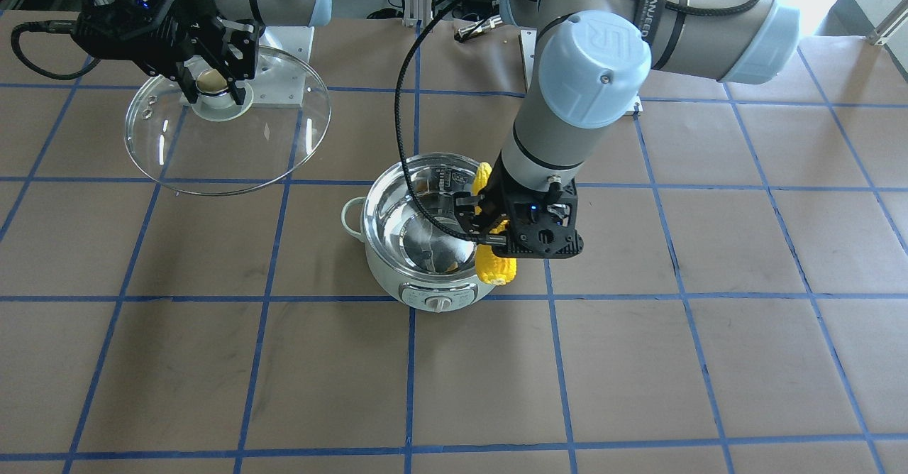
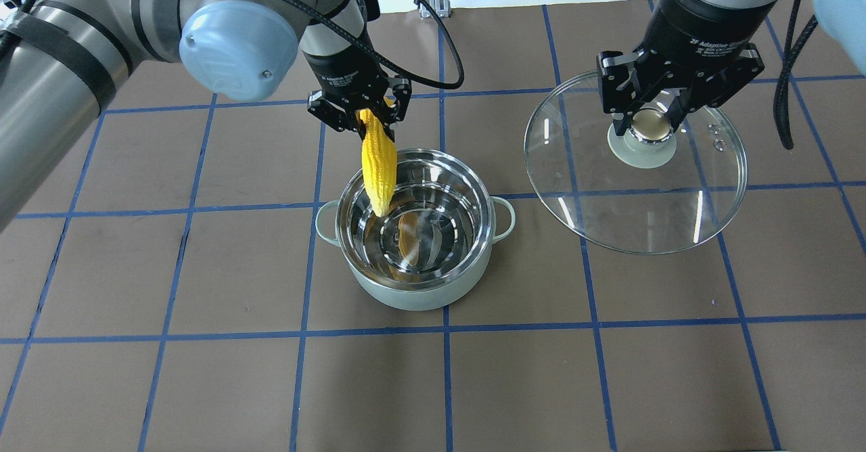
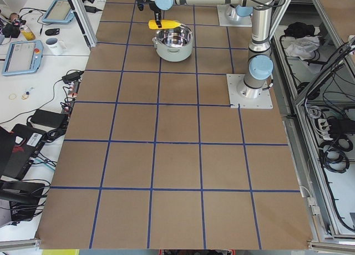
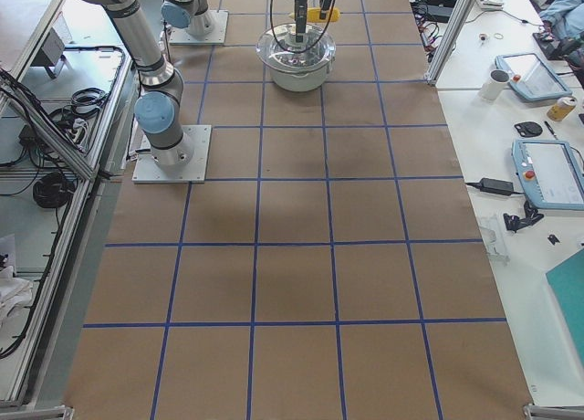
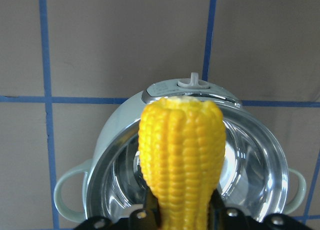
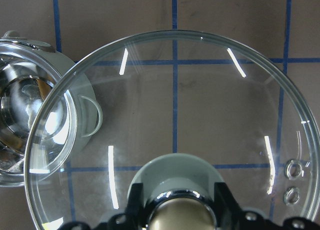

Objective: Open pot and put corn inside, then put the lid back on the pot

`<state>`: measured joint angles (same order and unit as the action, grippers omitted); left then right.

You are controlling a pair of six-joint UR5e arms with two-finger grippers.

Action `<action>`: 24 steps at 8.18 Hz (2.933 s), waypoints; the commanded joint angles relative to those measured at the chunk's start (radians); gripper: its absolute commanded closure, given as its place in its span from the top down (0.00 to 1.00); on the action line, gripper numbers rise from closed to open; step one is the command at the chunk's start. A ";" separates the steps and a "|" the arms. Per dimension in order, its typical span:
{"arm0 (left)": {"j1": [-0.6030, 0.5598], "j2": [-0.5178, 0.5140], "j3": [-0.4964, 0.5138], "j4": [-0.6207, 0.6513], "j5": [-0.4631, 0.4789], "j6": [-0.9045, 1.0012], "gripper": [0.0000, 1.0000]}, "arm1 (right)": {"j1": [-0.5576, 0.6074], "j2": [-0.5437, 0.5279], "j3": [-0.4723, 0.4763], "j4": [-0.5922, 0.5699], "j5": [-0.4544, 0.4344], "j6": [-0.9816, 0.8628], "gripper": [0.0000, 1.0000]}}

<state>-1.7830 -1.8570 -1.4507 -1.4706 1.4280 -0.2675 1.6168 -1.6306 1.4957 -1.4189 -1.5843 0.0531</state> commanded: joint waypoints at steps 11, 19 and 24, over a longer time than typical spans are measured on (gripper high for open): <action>-0.098 -0.042 -0.226 0.153 -0.018 -0.065 0.00 | -0.005 0.000 0.000 0.000 0.000 -0.006 0.38; -0.096 -0.021 -0.218 0.142 -0.008 -0.062 1.00 | -0.005 0.000 0.000 0.000 0.001 -0.006 0.38; -0.031 0.093 -0.093 -0.096 0.122 0.000 1.00 | -0.005 0.000 0.000 -0.002 0.004 -0.006 0.38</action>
<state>-1.8553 -1.7950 -1.6282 -1.4528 1.4509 -0.3105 1.6122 -1.6306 1.4956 -1.4190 -1.5815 0.0475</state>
